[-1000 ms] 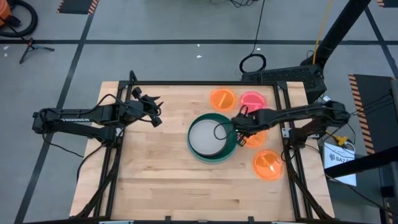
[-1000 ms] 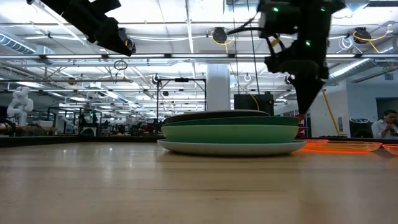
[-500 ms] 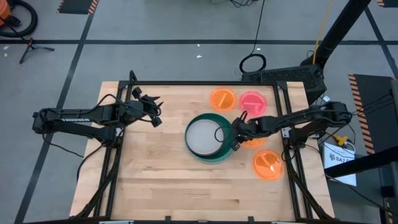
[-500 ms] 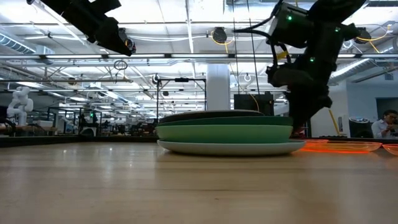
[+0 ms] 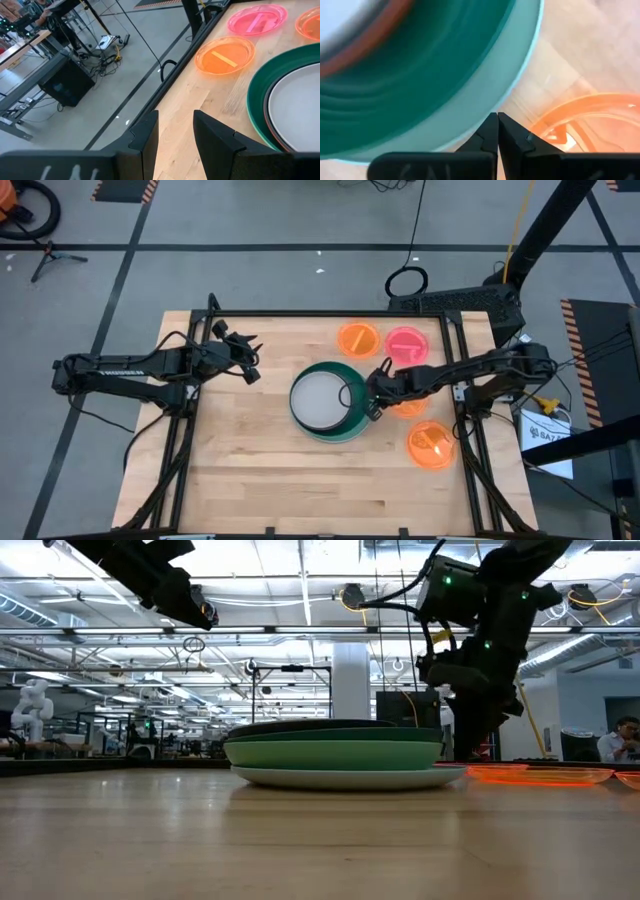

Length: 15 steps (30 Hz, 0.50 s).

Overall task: Stack plastic plates
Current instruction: Stack the middle light orange plate on top of the gray plate

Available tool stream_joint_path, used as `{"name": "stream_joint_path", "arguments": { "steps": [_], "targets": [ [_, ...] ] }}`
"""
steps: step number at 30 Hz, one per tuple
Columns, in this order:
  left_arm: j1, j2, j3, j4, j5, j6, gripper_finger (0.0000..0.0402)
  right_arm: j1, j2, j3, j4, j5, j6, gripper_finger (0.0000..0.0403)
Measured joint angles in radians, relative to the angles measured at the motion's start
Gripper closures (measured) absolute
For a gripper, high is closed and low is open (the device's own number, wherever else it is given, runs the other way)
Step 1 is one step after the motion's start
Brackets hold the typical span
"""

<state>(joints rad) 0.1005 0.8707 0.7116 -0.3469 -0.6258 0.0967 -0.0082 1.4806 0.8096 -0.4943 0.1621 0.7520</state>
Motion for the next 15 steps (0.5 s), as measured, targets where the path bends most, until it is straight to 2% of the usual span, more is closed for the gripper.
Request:
{"name": "stream_joint_path", "arguments": {
  "steps": [5, 10, 15],
  "targets": [
    [0.0, 0.0, 0.0, 0.0, 0.0, 0.0, 0.0273, 0.001, -0.018, 0.049, -0.075, 0.016, 0.039, 0.0403],
    [0.0, 0.0, 0.0, 0.0, 0.0, 0.005, 0.0272, 0.02, -0.018, 0.08, -0.2, -0.038, 0.099, 0.0402],
    [0.0, 0.0, 0.0, 0.0, 0.0, 0.006, 0.0272, 0.05, -0.018, 0.08, -0.245, -0.089, 0.142, 0.0367]
  ]
}}
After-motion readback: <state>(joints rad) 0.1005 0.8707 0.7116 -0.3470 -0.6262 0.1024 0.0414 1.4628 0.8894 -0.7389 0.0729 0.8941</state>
